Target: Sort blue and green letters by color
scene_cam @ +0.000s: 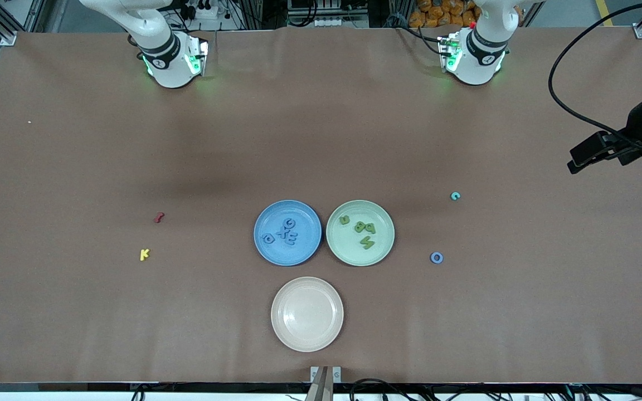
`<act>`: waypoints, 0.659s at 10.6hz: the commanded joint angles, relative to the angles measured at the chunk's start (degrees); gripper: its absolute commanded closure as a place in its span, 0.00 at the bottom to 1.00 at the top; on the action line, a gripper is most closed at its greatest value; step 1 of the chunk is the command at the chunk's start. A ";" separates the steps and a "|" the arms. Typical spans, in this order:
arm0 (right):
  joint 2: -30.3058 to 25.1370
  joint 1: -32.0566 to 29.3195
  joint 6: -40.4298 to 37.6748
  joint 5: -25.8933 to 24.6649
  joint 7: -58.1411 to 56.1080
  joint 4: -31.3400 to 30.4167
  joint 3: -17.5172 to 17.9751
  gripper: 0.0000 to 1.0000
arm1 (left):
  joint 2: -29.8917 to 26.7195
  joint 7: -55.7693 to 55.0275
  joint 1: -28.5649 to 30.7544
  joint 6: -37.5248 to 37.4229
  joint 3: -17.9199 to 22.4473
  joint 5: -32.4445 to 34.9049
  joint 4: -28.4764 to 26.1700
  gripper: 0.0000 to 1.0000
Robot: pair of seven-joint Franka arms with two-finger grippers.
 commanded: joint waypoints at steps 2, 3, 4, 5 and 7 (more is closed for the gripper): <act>-2.97 0.08 5.40 -0.13 0.78 -8.00 1.45 0.00 | -1.07 4.04 0.33 -0.52 -0.53 1.45 -2.51 0.00; -3.93 0.08 5.92 -0.21 0.78 -9.58 1.53 0.00 | -1.15 3.95 0.33 -0.26 -0.53 1.45 -2.42 0.00; -4.54 0.08 6.02 -0.21 0.69 -10.81 1.53 0.00 | -1.15 3.86 0.33 0.35 -0.53 1.27 -2.34 0.00; -4.46 0.17 5.67 -0.30 0.69 -10.65 1.45 0.00 | -1.15 3.86 0.33 0.70 -0.45 1.36 -2.25 0.00; -4.38 1.13 5.14 -0.56 0.78 -10.47 1.36 0.00 | -1.24 3.95 0.33 0.71 -0.36 1.44 -2.25 0.00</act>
